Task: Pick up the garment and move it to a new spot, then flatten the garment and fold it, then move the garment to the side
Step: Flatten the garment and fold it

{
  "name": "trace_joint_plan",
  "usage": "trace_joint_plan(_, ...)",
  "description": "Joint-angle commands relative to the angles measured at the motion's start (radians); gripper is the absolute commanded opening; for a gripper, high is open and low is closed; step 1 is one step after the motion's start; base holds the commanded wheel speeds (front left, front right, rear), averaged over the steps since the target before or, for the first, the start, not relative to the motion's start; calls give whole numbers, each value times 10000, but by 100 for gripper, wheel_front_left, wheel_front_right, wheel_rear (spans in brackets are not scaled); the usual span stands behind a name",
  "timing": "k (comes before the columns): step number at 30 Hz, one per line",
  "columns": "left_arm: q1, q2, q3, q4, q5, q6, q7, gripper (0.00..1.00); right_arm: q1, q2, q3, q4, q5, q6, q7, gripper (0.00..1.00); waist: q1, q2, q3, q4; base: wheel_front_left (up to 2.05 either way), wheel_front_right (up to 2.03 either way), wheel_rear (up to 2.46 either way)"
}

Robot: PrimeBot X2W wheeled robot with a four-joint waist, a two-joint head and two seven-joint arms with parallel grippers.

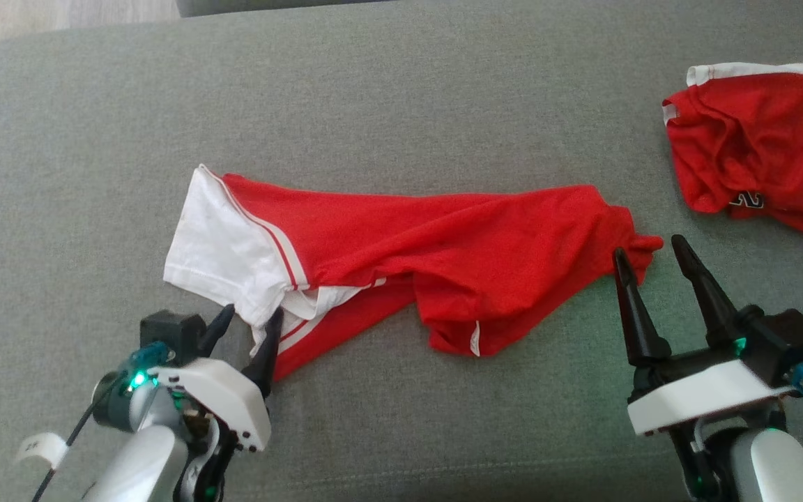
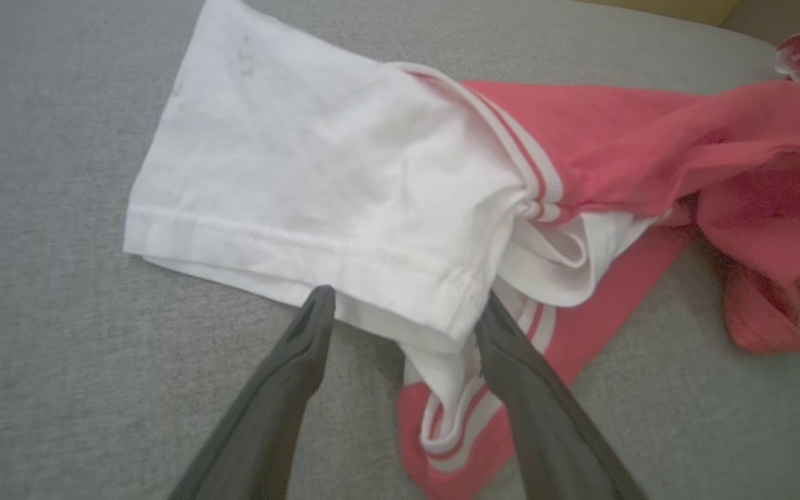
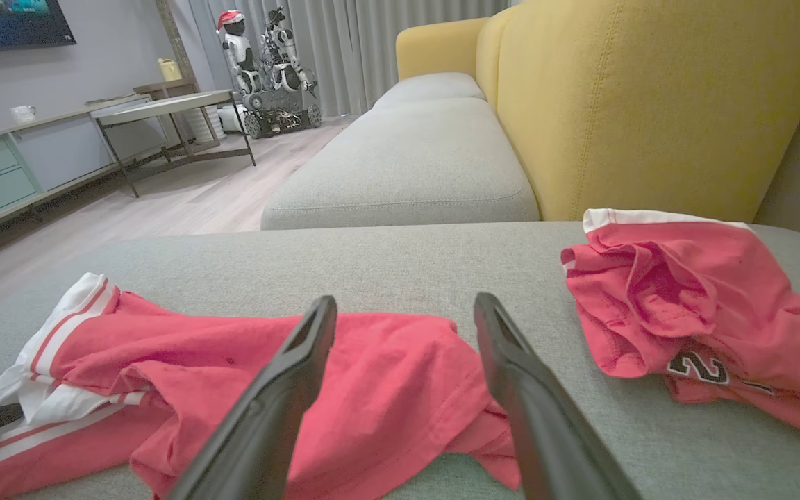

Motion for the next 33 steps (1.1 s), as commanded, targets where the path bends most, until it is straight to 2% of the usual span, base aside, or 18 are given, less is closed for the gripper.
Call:
trace_joint_plan(1, -459, 133, 403, -187, 63, 40, -154, 100, -383, 25, 245, -282, 77, -7, -71, 100, 0, 0, 23, -20, 0, 0, 0)
trace_joint_plan(6, -687, 114, 420, 70, 196, 132, -466, 100, -417, 42, 218, -218, 83, -7, -101, 100, 0, 0, 50, -41, 0, 0, 0)
trace_joint_plan(7, -701, 107, 424, 81, 194, 140, -502, 94, -411, 45, 220, -196, 91, -7, -90, 100, 0, 0, 47, -36, 0, 0, 0)
trace_joint_plan(9, -721, 121, 431, 70, 173, 112, -566, 47, -404, 51, 227, -163, 104, -7, -74, 100, 0, 0, 39, -22, 0, 0, 0)
trace_joint_plan(11, -713, 145, 435, -7, 149, 82, -620, 45, -388, 55, 240, -127, 120, -7, -52, 100, 0, 0, 18, -5, 0, 0, 0)
trace_joint_plan(12, -696, 161, 430, -86, 145, 80, -632, 39, -380, 57, 243, -115, 125, -7, -47, 100, 0, 0, 14, 4, 0, 0, 0)
trace_joint_plan(13, -673, 185, 427, -183, 154, 92, -648, 29, -374, 59, 249, -103, 127, -7, -44, 100, 0, 0, 11, 14, 0, 0, 0)
trace_joint_plan(14, -652, 215, 425, -288, 163, 92, -677, 7, -370, 61, 264, -86, 137, -7, -32, 100, 0, 0, 11, 23, 0, 0, 0)
trace_joint_plan(15, -640, 252, 431, -382, 176, 93, -720, 0, -363, 64, 285, -64, 155, -7, -8, 100, 0, 0, 20, 33, 0, 0, 0)
trace_joint_plan(22, -649, 414, 421, -999, 281, 203, -765, 0, -295, 11, 969, 577, 439, -7, 352, 100, 0, 0, 180, 173, 0, 0, 0)
trace_joint_plan(29, -877, 336, 289, -1276, 340, 211, -756, 0, -700, -146, 2455, 2380, 896, -7, 462, 100, 0, 0, 432, 473, 0, 0, 0)
trace_joint_plan(33, -965, 289, 228, -1282, 347, 202, -789, 0, -1084, -128, 2923, 3392, 1153, -7, 277, 100, 0, 0, 521, 608, 0, 0, 0)
